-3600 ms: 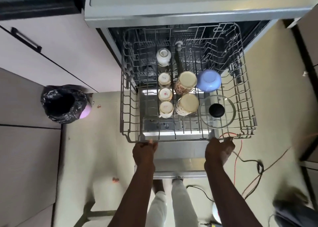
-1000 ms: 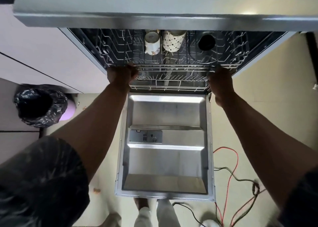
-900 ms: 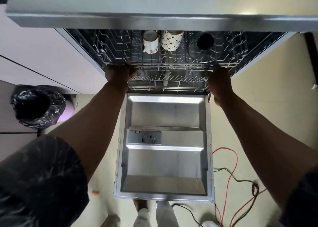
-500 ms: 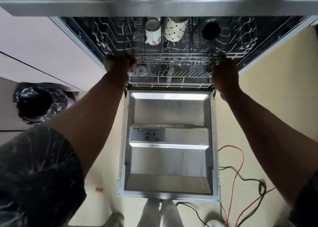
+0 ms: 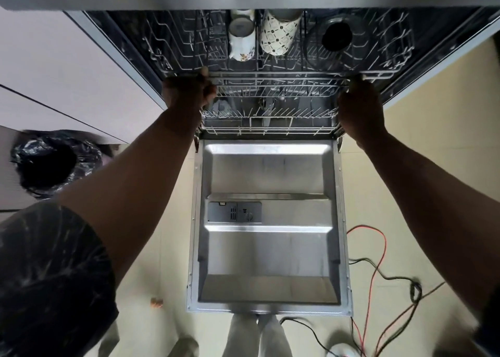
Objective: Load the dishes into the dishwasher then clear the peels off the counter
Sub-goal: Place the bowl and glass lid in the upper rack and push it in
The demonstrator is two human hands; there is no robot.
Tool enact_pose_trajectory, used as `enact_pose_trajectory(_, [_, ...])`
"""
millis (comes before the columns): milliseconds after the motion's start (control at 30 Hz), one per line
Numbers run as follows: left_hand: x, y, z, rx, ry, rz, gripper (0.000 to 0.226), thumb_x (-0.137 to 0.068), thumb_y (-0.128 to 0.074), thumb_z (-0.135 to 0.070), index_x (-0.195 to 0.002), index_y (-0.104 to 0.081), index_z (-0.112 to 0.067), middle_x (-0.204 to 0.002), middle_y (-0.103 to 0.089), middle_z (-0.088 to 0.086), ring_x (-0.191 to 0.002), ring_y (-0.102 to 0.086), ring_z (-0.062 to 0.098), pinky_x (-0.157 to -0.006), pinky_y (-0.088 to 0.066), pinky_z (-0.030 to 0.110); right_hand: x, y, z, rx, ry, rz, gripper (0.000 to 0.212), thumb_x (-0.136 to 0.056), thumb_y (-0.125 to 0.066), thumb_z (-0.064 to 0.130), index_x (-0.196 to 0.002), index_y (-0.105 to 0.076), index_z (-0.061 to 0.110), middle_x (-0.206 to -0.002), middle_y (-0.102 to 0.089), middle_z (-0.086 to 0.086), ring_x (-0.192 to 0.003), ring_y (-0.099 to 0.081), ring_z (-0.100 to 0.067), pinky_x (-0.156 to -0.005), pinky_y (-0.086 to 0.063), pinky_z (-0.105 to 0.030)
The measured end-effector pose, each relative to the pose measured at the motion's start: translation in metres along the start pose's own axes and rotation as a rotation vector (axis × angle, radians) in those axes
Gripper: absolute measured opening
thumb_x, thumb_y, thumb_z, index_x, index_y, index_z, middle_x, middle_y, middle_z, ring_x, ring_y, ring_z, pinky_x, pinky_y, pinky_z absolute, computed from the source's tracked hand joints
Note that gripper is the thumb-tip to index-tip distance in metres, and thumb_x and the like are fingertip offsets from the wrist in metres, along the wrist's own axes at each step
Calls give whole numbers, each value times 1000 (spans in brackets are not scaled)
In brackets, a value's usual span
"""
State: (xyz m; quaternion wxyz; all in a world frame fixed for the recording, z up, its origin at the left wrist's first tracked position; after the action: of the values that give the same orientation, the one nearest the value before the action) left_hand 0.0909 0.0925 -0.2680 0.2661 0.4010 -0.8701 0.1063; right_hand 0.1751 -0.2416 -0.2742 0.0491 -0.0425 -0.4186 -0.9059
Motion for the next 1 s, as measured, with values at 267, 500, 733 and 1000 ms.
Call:
enact_pose_trajectory(267, [-3, 11, 37, -198, -288, 117, 29, -97, -64, -39, -84, -61, -14, -68, -64, 1, -55, -61, 15, -47, -49, 26, 35, -11, -20, 106, 205, -169, 58, -94, -47, 17, -152, -42, 24, -108, -71, 4, -94, -69, -18, -74, -51, -20])
enact_pose_trajectory(500, [-6, -14, 128, -1145, -799, 360, 22, -97, -60, -38, -95, -67, -16, -95, -75, 4, -89, -70, 23, -75, -53, 32, 44, -100, -45, 335, 395, 208, 36, -93, -55, 17, -128, -62, 12, -127, -64, -11, -113, -63, -32, -96, -51, -39])
enact_pose_trajectory(733, [-54, -81, 164, -1587, -976, 535, 64, -91, -65, -16, -146, -38, 0, -147, -45, 22, -133, -44, 40, -106, -44, 49, -17, -180, -45, 556, 432, 418, 70, -94, -49, 3, -157, -21, 2, -164, -22, -19, -149, -29, -36, -115, -37, -50])
enact_pose_trajectory(1000, [-76, -109, 182, -1549, -781, 570, 79, -89, -59, -4, -158, -22, -9, -156, -37, 18, -142, -39, 35, -115, -39, 43, -29, -206, -49, 579, 367, 410, 69, -92, -48, -3, -156, -23, 2, -161, -28, -17, -150, -22, -34, -114, -36, -53])
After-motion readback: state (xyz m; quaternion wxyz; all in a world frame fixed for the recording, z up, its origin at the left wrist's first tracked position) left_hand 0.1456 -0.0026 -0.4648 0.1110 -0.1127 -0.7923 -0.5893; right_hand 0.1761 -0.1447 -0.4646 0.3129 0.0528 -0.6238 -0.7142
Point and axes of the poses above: each hand's wrist, its own x-axis away from the middle knuckle, its own y-axis out of the back of the hand, z = x × y, the point moved 4 cm from there along -x, towards the middle knuckle
